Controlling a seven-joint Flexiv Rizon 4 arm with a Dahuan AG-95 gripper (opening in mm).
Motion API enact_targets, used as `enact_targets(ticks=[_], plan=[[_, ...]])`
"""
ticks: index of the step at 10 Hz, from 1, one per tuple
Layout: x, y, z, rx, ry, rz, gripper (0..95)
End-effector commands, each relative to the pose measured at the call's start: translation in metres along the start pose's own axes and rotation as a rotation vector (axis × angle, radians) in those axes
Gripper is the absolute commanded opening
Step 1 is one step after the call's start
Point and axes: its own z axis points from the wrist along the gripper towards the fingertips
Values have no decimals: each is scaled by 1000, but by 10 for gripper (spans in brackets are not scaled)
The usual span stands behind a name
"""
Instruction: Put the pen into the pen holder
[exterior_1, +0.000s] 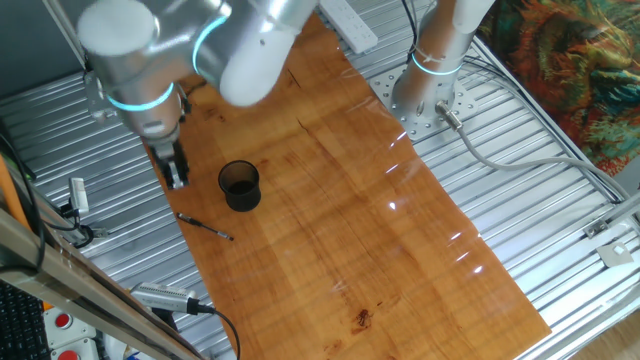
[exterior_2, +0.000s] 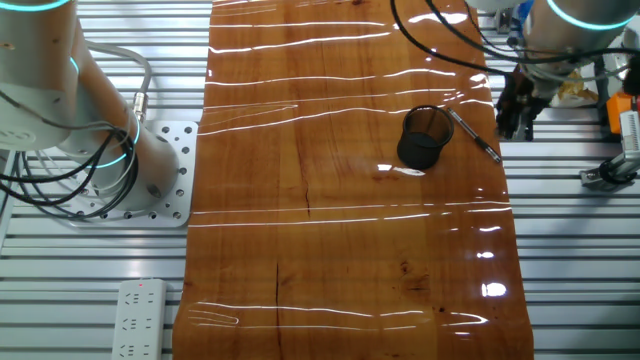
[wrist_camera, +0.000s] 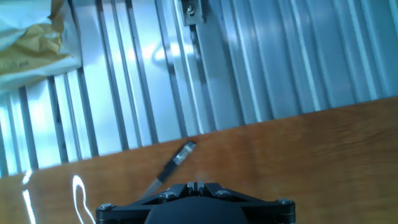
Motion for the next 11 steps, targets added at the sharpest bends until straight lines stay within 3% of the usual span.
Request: enact_targets(ticks=[1, 3, 6, 10, 11], plan=[[-3, 5, 24, -12, -4, 23, 0], [-6, 15, 42, -17, -10, 43, 0], [-16, 28, 49, -27, -5, 68, 0], [-17, 29, 63, -42, -9, 69, 0], [-17, 30, 64, -61, -4, 70, 190]])
